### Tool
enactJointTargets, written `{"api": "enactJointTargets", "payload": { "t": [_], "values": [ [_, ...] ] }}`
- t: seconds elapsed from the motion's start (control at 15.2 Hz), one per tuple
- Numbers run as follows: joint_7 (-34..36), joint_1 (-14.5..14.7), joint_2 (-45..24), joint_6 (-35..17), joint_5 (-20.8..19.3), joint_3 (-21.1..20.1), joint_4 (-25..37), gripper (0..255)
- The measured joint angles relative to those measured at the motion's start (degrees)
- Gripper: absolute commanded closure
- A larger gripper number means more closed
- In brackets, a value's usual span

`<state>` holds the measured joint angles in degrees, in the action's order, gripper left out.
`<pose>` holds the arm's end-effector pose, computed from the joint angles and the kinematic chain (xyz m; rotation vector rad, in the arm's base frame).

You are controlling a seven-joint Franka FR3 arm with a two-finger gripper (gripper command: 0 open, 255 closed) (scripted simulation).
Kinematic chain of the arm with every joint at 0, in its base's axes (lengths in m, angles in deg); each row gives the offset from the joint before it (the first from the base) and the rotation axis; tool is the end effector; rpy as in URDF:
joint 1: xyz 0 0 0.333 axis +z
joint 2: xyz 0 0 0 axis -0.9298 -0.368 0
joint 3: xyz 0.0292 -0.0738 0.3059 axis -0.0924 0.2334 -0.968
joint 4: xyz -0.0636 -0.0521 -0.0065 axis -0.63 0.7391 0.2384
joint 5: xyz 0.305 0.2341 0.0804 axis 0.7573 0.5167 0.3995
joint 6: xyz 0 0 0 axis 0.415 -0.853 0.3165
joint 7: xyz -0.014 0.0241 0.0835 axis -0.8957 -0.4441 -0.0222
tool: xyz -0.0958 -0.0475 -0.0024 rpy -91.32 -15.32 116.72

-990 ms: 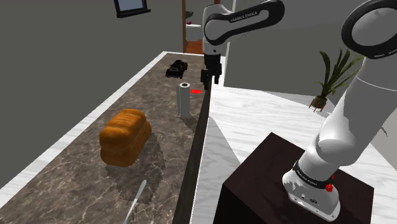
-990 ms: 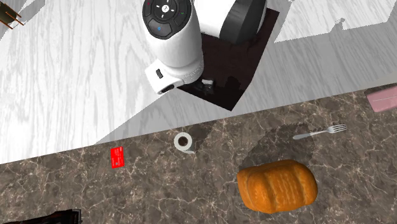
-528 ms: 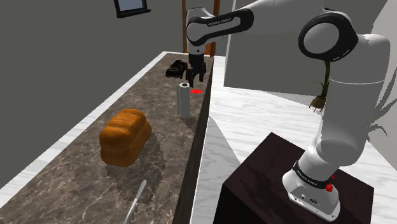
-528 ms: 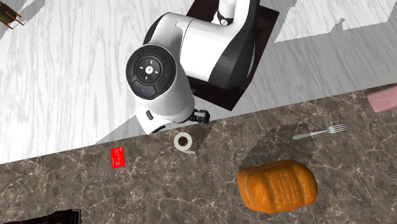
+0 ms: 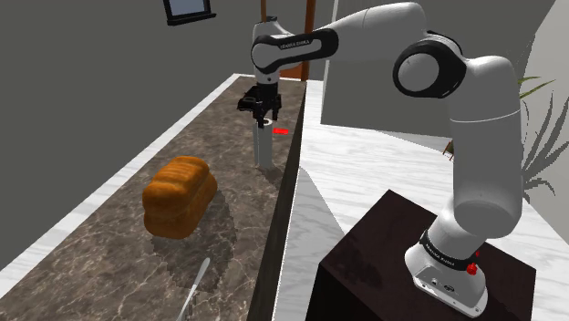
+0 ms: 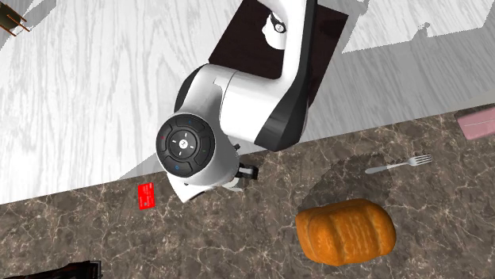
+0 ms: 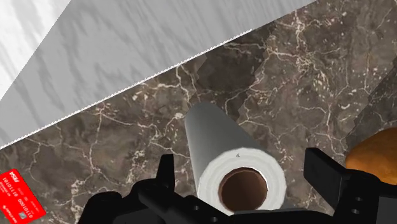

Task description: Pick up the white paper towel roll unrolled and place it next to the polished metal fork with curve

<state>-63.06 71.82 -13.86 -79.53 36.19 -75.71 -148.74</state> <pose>0.6904 0.0821 0.4282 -3.0697 -0.3659 0.0979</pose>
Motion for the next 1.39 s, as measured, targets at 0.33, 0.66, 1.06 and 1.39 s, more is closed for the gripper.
{"api": "enactJointTargets", "payload": {
  "t": [0.33,0.66,1.06,1.39],
  "values": [
    [0.0,0.1,-0.3,-3.0,0.0,0.0,-2.7,0],
    [0.0,0.1,-0.4,-3.3,0.0,0.0,-2.8,0],
    [0.1,0.1,-0.4,-3.3,0.0,0.0,-2.8,255],
    [0.1,0.1,-0.4,-3.3,0.0,0.0,-2.8,255]
  ]
}}
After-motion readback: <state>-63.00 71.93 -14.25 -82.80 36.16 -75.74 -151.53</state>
